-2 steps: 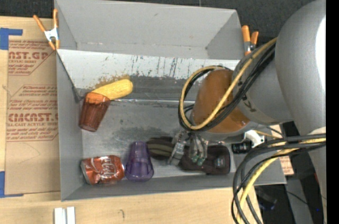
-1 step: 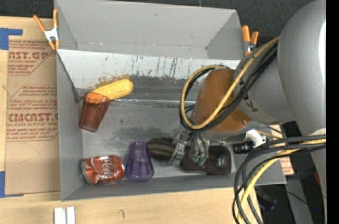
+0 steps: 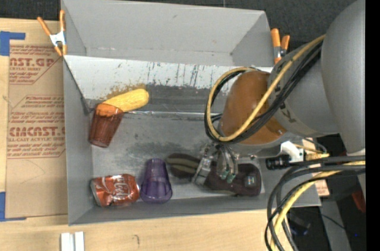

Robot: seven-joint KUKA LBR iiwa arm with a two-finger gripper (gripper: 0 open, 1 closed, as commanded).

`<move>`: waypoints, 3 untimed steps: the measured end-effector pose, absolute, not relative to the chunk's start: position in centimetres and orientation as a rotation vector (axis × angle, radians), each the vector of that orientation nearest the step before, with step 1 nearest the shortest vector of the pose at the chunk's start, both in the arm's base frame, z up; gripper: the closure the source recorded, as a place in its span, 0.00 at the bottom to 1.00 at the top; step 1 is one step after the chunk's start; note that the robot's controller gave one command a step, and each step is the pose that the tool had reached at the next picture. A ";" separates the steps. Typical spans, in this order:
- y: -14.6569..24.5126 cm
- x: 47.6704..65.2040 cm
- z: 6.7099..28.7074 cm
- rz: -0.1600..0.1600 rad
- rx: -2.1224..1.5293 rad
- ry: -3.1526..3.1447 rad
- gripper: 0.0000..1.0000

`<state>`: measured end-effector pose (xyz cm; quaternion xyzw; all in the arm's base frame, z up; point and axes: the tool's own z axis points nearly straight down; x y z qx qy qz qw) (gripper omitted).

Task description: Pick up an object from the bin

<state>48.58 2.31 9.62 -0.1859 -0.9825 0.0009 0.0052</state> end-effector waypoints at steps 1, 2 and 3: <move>2.3 48.7 12.1 0.001 -0.583 -3.080 1.00; 2.3 48.8 14.0 -0.001 -0.584 -3.086 1.00; 2.3 48.9 15.0 -0.002 -0.584 -3.090 1.00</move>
Offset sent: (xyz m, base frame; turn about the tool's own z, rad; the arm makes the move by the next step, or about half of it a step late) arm -0.0002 -0.0001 0.0471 0.0000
